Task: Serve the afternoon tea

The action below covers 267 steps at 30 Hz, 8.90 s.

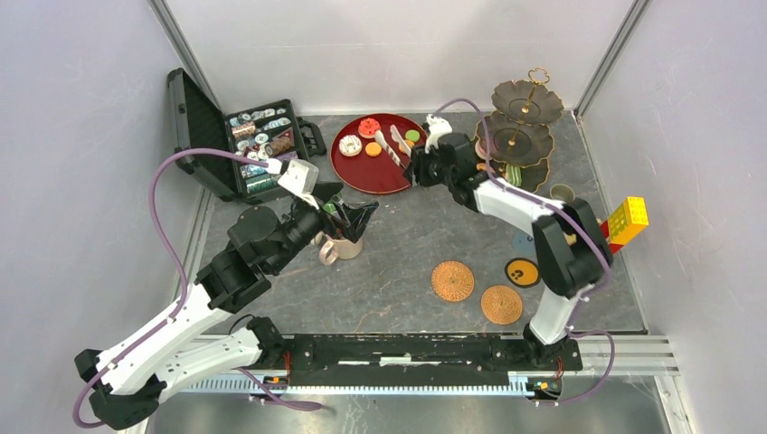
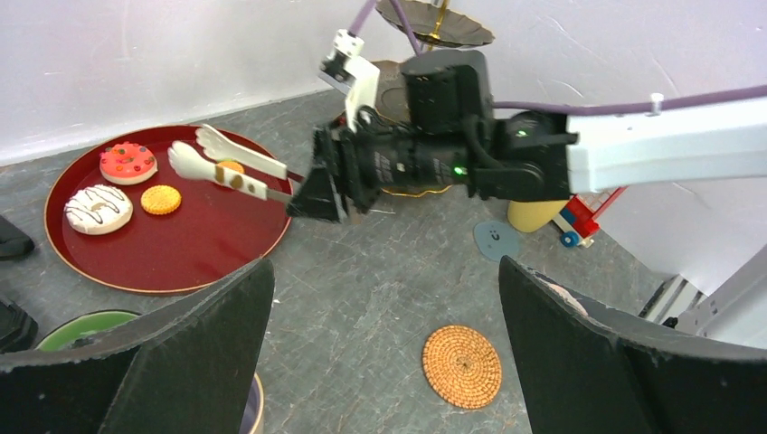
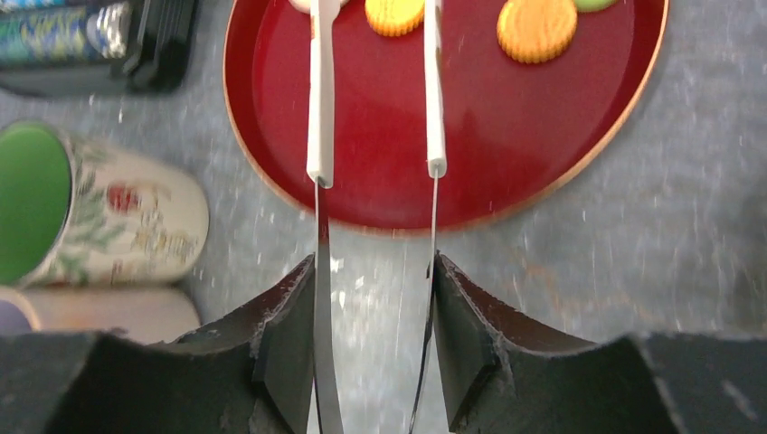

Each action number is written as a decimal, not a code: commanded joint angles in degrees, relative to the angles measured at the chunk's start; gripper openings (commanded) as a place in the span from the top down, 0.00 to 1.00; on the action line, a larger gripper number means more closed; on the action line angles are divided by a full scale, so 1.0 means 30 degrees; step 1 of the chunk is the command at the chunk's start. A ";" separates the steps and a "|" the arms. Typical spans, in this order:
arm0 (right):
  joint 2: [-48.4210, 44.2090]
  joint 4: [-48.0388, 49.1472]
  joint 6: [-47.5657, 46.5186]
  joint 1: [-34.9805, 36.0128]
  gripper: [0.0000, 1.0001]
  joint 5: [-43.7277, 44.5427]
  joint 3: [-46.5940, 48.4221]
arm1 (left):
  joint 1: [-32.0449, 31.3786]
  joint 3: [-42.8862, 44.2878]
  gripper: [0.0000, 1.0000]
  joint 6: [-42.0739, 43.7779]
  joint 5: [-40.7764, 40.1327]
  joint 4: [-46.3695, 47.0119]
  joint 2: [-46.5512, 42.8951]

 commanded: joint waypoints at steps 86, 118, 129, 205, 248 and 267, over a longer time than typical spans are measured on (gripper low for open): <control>-2.0118 -1.4920 -0.1820 -0.0151 0.81 1.6915 -0.4667 | 0.0010 0.0434 0.00 0.0149 0.0342 0.0855 -0.0571; -1.1323 -0.5039 -0.3077 -1.0979 0.79 0.3091 -0.4230 | 0.0015 0.0580 0.00 0.0824 -0.0440 0.0592 -0.0413; -0.9735 -0.4287 -0.3123 -1.1372 0.64 0.2313 -0.3370 | 0.0010 0.0587 0.00 0.0852 -0.0460 0.0555 -0.0192; -0.5271 -0.0832 -0.1874 -0.8558 0.84 0.5126 -0.8872 | 0.0014 0.0580 0.00 0.0645 -0.0009 0.0584 0.0023; -0.6185 -0.0769 -0.2098 0.6056 0.99 0.7969 -0.8525 | 0.0011 0.0609 0.00 0.0777 -0.0412 0.0416 0.0408; -0.7939 0.1618 -0.1709 0.6434 0.13 0.7602 -1.1092 | 0.0036 0.0624 0.00 0.0643 -0.0264 0.0408 0.1057</control>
